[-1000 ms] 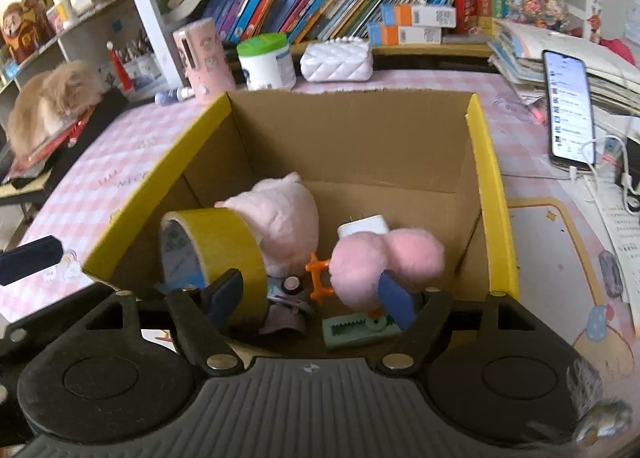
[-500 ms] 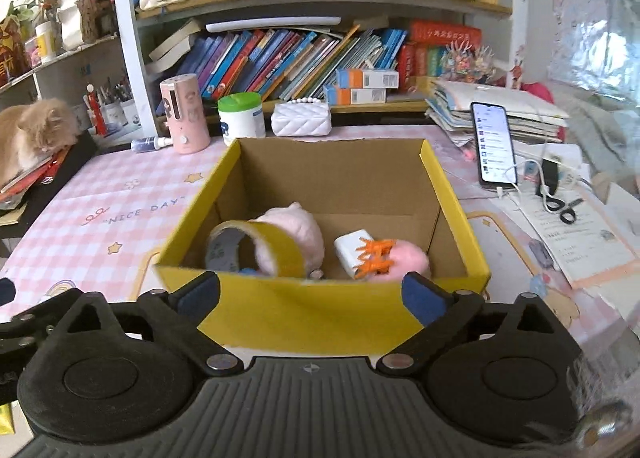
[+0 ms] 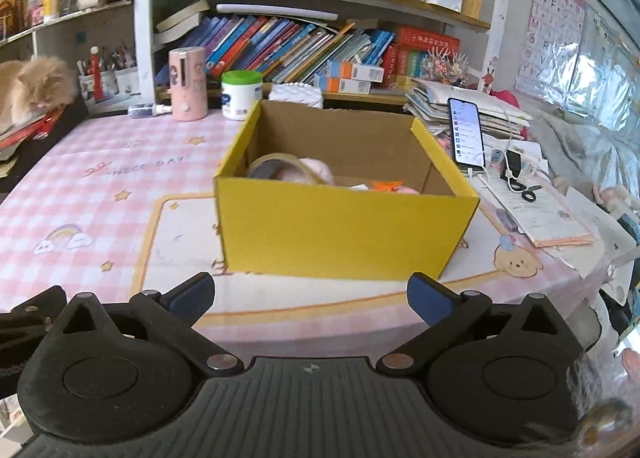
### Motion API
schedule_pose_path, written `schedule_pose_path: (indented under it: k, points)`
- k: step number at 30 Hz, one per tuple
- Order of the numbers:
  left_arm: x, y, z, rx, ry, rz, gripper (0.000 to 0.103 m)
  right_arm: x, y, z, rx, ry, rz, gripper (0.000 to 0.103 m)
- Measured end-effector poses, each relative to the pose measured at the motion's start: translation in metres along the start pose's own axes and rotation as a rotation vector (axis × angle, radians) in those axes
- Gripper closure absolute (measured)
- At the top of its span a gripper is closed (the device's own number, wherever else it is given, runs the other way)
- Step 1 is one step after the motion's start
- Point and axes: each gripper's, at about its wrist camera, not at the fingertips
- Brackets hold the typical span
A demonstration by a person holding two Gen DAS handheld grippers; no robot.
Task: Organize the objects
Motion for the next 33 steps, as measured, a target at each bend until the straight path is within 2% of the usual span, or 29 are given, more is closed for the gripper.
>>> schedule_pose_path:
  k: [12,20,33]
  points:
    - [0.014,0.012,-0.008,-0.021,0.031,0.016,0.003,0.020,0.020,-0.024,0.010,0.033,-0.007,0.000]
    - [0.018,0.015,-0.006,-0.048,0.051,0.050,0.003,0.030,0.028,-0.028,0.019,0.061,-0.007,0.000]
    - [0.021,0.024,-0.007,-0.053,0.065,0.051,0.003,0.032,0.036,-0.030,0.023,0.082,-0.010,0.000]
Point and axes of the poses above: each gripper's, at about its wrist camera, not at the fingertips, and z roughly the way its jaws point, y to its left, x to its underside, and after that the axes turned 12 degrees about x, right-handed
